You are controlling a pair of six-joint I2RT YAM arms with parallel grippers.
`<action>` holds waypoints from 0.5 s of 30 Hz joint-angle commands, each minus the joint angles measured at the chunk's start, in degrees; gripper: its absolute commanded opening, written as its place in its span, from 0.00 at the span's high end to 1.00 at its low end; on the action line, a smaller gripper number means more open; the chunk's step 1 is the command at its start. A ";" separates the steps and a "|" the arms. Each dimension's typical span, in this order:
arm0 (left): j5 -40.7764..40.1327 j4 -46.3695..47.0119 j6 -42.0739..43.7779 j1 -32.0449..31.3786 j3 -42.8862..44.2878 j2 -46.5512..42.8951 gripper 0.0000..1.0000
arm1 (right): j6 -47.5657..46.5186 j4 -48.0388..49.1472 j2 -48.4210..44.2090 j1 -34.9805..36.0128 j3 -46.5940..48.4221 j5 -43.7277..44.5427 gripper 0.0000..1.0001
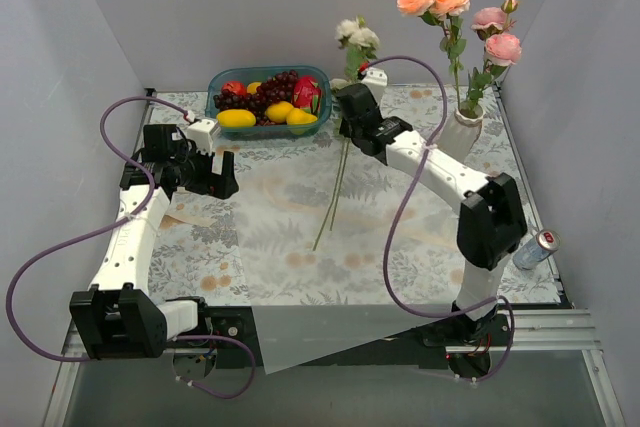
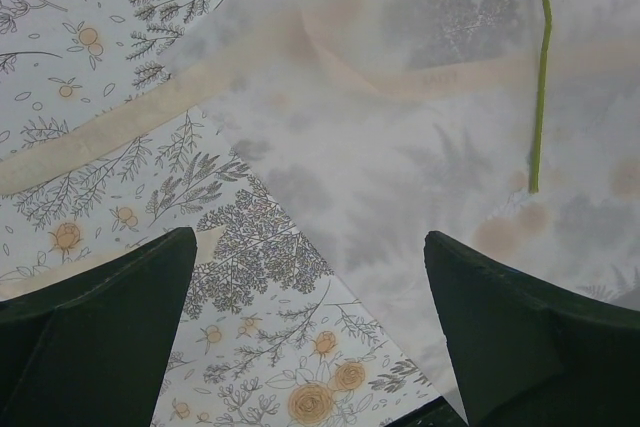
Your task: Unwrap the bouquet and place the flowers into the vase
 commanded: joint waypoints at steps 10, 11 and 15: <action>1.22 0.65 -0.66 0.46 1.53 -1.45 0.02 | -39.41 23.10 -17.39 1.33 4.62 -37.02 0.99; 1.22 0.65 -0.66 0.37 1.53 -1.54 0.02 | -41.77 25.63 -18.54 1.42 4.71 -36.50 0.99; 0.26 0.73 -0.31 0.37 1.53 -2.68 0.02 | -47.23 37.59 -26.18 1.33 1.12 -31.42 0.99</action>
